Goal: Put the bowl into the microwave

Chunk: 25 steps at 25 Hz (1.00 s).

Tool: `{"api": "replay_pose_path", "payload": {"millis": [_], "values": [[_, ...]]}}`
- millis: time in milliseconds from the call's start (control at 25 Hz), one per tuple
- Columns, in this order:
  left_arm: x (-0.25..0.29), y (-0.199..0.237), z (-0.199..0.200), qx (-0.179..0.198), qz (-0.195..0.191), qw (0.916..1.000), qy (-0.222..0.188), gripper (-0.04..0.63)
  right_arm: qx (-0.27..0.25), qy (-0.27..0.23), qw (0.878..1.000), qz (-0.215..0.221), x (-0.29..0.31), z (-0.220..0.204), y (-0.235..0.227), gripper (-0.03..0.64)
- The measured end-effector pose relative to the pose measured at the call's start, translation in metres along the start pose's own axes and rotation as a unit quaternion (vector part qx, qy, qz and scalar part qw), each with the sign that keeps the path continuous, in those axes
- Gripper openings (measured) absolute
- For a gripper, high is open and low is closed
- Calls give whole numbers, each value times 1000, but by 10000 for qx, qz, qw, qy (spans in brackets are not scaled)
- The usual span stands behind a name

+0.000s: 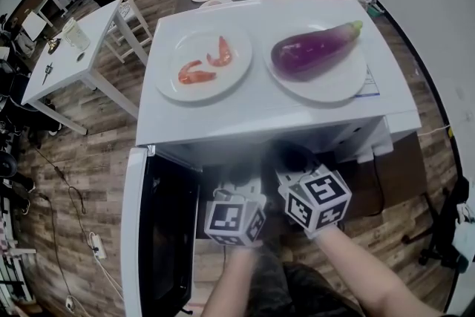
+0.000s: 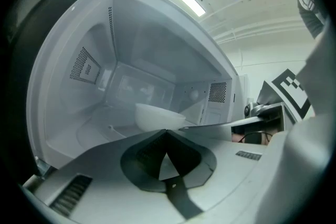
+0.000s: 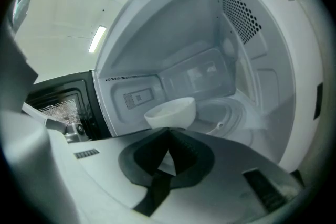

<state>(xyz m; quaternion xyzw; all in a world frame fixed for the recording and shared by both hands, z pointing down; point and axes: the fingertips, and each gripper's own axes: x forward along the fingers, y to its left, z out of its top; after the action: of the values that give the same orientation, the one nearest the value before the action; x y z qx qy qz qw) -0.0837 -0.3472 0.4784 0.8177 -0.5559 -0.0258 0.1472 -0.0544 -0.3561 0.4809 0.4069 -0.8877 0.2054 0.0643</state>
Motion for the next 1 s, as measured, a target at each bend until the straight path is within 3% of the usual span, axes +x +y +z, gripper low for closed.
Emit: {"api": "replay_pose_path", "payload": {"millis": [320, 600, 1000], "values": [[-8, -6, -2, 49, -22, 9999, -91, 0, -30, -279, 9992, 268, -11, 1, 10, 6], [-18, -17, -4, 110, -62, 9999, -29, 0, -119, -91, 9996, 234, -22, -11, 12, 3], [-42, -38, 4, 196, -133, 9997, -113, 0, -147, -187, 9983, 540, -50, -2, 33, 2]]}}
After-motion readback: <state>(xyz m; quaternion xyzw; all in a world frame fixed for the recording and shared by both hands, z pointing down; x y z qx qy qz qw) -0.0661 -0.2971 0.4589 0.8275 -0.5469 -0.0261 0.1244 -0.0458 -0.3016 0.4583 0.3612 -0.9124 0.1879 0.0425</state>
